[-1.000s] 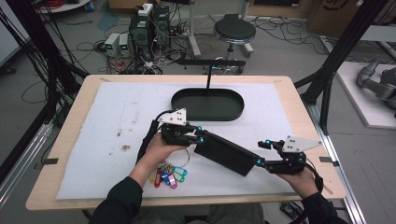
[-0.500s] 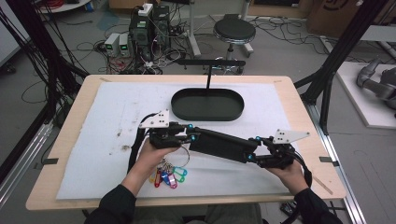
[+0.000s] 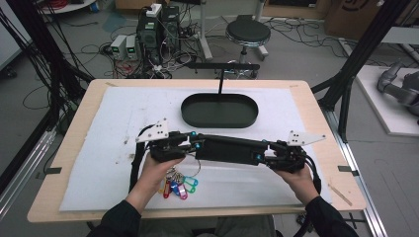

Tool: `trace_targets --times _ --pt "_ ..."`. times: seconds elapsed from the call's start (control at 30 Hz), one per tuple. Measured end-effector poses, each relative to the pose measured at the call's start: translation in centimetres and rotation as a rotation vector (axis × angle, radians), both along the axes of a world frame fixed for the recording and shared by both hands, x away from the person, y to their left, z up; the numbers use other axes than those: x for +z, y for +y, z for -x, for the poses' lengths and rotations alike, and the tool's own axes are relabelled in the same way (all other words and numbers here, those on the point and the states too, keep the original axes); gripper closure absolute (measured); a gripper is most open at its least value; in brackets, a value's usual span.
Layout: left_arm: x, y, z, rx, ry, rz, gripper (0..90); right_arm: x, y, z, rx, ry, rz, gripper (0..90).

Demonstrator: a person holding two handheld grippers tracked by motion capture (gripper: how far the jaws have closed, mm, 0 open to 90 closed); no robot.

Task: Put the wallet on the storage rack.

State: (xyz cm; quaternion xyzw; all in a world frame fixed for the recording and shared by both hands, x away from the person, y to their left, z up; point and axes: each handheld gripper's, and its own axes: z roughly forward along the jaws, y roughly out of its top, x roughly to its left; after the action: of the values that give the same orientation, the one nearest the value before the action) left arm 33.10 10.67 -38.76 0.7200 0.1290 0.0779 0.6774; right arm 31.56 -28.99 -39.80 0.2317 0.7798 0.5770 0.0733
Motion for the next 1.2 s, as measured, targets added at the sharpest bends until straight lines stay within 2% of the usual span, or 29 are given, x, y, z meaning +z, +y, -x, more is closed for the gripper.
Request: trace_targets --times 0.17,0.33,0.47,0.6,0.77,0.87,1.0,1.13,1.2 --pt "-0.2 0.6 0.3 0.010 -0.003 0.009 75.4 0.3 0.2 0.1 0.048 -0.029 0.009 73.3" --pt "-0.3 1.1 0.3 0.025 -0.003 0.006 72.3 0.8 0.6 0.2 0.082 -0.060 0.019 76.6" --pt "-0.2 1.3 0.3 0.064 -0.003 -0.011 65.4 1.1 0.7 0.4 0.085 -0.071 0.024 77.1" --pt "-0.2 1.9 0.0 0.107 0.029 -0.016 53.1 1.3 0.6 0.4 0.073 -0.086 0.016 77.3" --pt "0.3 2.8 0.3 0.145 0.040 -0.019 42.8 1.7 0.2 0.2 0.038 -0.100 0.017 77.2" --pt "0.7 3.3 0.7 0.171 0.030 -0.042 36.4 1.9 0.1 -0.1 0.020 -0.102 0.019 77.2" --pt "1.1 4.0 1.7 0.196 0.002 -0.068 32.1 2.3 0.1 -0.7 -0.007 -0.121 0.025 77.2" --pt "1.2 4.7 3.0 0.222 -0.029 -0.098 31.8 2.7 0.1 -1.4 -0.032 -0.130 0.026 77.0" --pt "1.1 5.1 3.5 0.233 -0.038 -0.098 31.8 2.9 0.1 -2.0 -0.043 -0.137 0.026 77.0"
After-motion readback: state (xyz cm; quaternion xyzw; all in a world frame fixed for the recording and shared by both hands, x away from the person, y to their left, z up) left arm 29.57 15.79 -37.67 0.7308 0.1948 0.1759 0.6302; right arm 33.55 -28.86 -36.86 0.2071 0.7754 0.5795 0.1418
